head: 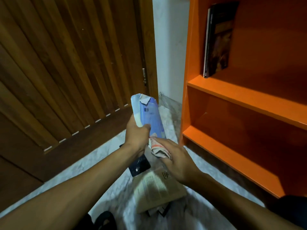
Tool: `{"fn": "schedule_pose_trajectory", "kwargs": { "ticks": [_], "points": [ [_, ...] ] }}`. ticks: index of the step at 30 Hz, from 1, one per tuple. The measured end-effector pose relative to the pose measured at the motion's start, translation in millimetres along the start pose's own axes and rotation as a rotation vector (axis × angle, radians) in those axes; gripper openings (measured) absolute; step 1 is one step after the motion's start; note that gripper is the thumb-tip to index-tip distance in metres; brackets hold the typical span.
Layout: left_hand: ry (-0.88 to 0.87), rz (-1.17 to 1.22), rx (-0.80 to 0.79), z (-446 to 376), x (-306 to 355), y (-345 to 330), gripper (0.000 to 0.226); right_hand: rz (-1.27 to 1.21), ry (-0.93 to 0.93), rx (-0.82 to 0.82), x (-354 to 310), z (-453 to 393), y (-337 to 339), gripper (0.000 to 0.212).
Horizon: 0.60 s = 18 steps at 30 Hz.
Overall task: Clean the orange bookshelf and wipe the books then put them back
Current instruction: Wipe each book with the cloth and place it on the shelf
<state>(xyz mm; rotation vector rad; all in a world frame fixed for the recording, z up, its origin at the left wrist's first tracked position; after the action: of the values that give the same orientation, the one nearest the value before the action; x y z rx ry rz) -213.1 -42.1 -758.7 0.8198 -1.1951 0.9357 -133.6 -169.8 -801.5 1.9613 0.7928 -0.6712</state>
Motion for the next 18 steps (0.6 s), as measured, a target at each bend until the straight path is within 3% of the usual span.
{"fn": "schedule_pose_trajectory", "kwargs": {
  "ticks": [3,6,9,12,16,18],
  "points": [
    [-0.054,0.056,-0.010,-2.9,6.0,7.2,0.038,-0.289,-0.211,0.150,4.8,-12.2,17.0,0.011],
    [-0.028,0.092,-0.072,-7.3,13.1,17.3,0.037,-0.408,-0.472,0.508,34.1,-22.2,44.8,0.018],
    [0.039,0.116,-0.203,-15.2,16.7,28.6,0.042,-0.565,-0.480,0.773,49.1,-28.7,72.3,0.023],
    [0.056,0.099,-0.324,-16.0,20.0,34.3,0.049,-0.586,-0.285,0.751,40.6,-38.8,92.4,0.036],
    [0.062,0.070,-0.518,-5.4,22.9,26.7,0.059,-0.444,-0.166,0.588,32.0,-45.3,88.0,0.024],
    [0.034,0.086,-0.576,-1.4,23.0,22.8,0.063,-0.400,-0.120,0.475,31.9,-45.6,74.2,0.029]
  ]
}}
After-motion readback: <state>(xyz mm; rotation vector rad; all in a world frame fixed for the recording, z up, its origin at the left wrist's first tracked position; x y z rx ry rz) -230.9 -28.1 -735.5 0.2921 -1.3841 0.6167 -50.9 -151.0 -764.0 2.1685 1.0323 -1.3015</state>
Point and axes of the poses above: each hand's wrist, its own z-axis away from the middle knuckle, its own y-axis out of the back of the hand, x = y × z, the point moved 2 cm from there along -z, towards the middle knuckle, and after that the axes turned 10 degrees about y, right-handed, at the moved point
